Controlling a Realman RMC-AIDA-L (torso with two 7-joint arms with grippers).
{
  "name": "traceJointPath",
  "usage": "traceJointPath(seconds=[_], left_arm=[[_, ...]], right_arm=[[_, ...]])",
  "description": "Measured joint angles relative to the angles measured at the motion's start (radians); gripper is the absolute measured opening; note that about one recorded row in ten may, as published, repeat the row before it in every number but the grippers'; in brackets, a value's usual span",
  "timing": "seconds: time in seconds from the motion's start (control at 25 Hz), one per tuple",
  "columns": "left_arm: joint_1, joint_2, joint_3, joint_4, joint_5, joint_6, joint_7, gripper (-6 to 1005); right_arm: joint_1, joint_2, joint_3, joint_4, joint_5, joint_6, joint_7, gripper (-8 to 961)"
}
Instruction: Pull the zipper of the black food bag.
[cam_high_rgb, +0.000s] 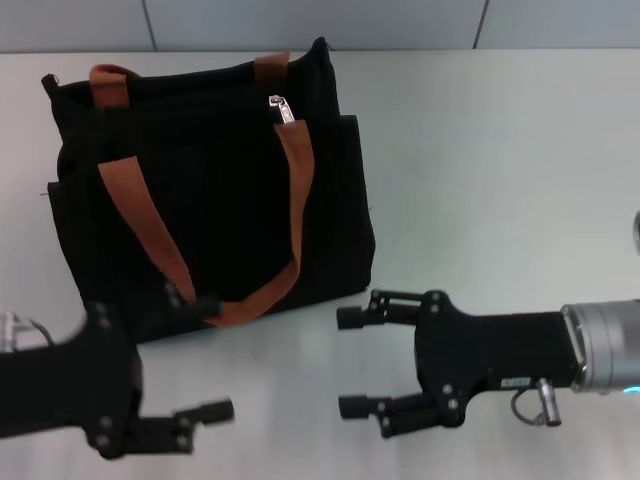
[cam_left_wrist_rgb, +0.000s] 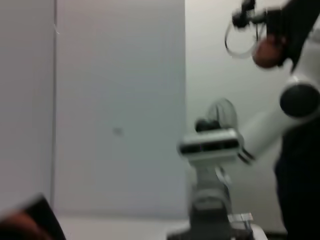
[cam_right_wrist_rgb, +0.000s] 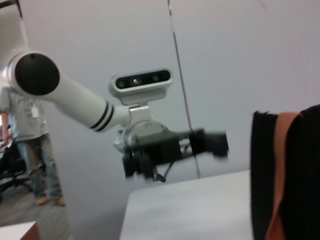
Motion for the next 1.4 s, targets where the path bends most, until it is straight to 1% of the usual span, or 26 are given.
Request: traceJointPath(seconds=[0.04, 0.08, 0.12, 0.16, 0.32, 0.44, 0.68, 0.8, 1.4], left_arm=[[-0.003, 0.001, -0.002, -0.013, 0.025, -0.031, -0.006, 818], [-0.003, 0.001, -0.002, -0.013, 0.025, -0.031, -0.006, 822], [-0.006, 0.006, -0.008, -0.033, 0.052, -0.090, -0.021, 825], [-0.006, 0.006, -0.008, -0.033, 0.052, -0.090, -0.021, 829], [0.001, 0.019, -0.008, -0.036, 0.067, -0.087, -0.034, 832], [0.001, 0.021, -0.008, -0.034, 0.072, -0.086, -0.039, 832], [0.000, 0.021, -0.005, -0.035, 0.076, -0.088, -0.040, 832], [-0.002, 0.018, -0.007, -0.036, 0.100, -0.095, -0.039, 832], [-0.012, 0.012, 0.000, -0.035, 0.104, -0.098, -0.040, 832]], right_arm=[[0.002, 0.000, -0.015, 0.002, 0.000, 0.004, -0.001, 835], [0.005, 0.001, -0.030, 0.004, -0.001, 0.009, -0.001, 835], [0.008, 0.001, -0.044, 0.008, -0.001, 0.014, -0.001, 835], [0.008, 0.001, -0.044, 0.008, -0.001, 0.014, -0.001, 835], [0.008, 0.001, -0.047, 0.010, 0.004, 0.021, -0.003, 835], [0.005, 0.002, -0.045, 0.010, 0.008, 0.024, -0.013, 835], [0.007, 0.002, -0.037, 0.014, 0.010, 0.026, -0.018, 835], [0.008, 0.002, -0.036, 0.015, 0.010, 0.026, -0.018, 835], [0.008, 0.002, -0.034, 0.018, 0.011, 0.027, -0.018, 835]])
